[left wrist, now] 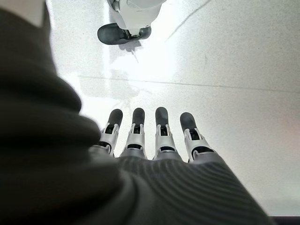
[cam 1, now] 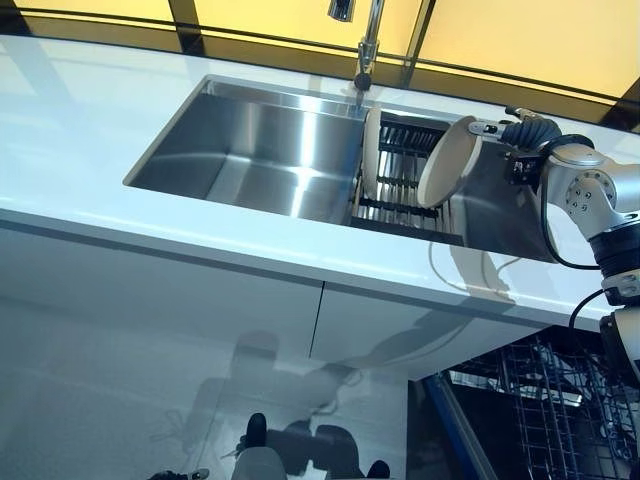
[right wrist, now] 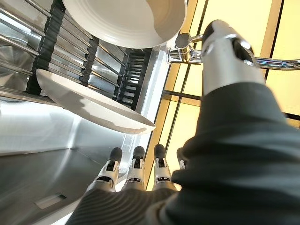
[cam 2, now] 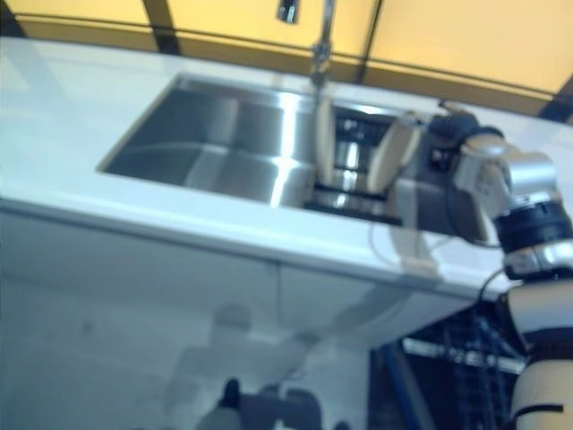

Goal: Take plates into dishwasher

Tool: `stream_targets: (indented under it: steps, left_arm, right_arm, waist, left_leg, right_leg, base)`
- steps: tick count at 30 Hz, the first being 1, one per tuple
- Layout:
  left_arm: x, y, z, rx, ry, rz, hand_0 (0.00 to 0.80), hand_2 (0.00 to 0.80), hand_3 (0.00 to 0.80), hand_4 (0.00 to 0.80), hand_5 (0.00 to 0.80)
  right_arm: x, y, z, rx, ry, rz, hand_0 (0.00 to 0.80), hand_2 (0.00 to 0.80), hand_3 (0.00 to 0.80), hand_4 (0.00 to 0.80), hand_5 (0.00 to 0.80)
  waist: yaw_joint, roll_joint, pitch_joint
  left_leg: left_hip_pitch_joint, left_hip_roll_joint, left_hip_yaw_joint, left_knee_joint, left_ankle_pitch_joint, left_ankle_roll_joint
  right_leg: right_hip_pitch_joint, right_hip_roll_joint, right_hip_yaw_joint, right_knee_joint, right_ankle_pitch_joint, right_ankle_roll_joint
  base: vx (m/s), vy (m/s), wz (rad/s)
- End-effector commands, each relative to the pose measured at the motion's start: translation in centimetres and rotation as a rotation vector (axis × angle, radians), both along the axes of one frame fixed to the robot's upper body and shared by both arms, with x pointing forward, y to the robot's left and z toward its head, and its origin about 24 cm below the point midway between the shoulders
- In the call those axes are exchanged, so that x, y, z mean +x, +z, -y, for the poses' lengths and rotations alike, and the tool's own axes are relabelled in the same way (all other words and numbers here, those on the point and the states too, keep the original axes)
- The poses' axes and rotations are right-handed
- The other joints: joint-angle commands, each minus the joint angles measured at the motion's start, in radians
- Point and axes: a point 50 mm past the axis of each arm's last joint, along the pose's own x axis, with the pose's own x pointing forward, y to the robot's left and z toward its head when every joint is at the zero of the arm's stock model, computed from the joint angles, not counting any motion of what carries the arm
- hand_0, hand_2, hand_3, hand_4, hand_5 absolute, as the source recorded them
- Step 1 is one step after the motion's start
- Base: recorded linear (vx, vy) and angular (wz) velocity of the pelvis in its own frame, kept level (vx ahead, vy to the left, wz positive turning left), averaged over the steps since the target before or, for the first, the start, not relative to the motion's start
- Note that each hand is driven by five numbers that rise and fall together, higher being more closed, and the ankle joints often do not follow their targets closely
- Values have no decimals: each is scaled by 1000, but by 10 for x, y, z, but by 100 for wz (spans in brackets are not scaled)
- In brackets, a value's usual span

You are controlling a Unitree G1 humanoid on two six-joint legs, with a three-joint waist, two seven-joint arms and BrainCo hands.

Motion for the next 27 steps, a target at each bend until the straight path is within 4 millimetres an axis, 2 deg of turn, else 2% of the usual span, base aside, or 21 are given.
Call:
stream_targets:
  steps: [1, 27]
  left_arm:
    - [4, 5, -13, 62, -27, -14, 0, 0, 0, 0, 0]
    - [13, 4, -6, 37, 2, 40, 0, 0, 0, 0, 0]
  right_arm:
    - [-3, 26, 0, -34, 7, 118, 0, 0, 0, 0, 0]
    - [-3, 13, 8, -37, -36, 62, 0, 0, 0, 0, 0]
  waist:
    - [31, -25, 12]
    - [33, -3, 81]
  left_leg:
    - [17, 1, -7, -6, -57, 22]
    - [-27, -6, -23, -6, -48, 27]
  right_leg:
    - [-56, -41, -10, 40, 20, 27]
    - [-102, -47, -2, 60, 20, 23]
  base:
    - [0, 0, 0]
    - [0, 1, 2]
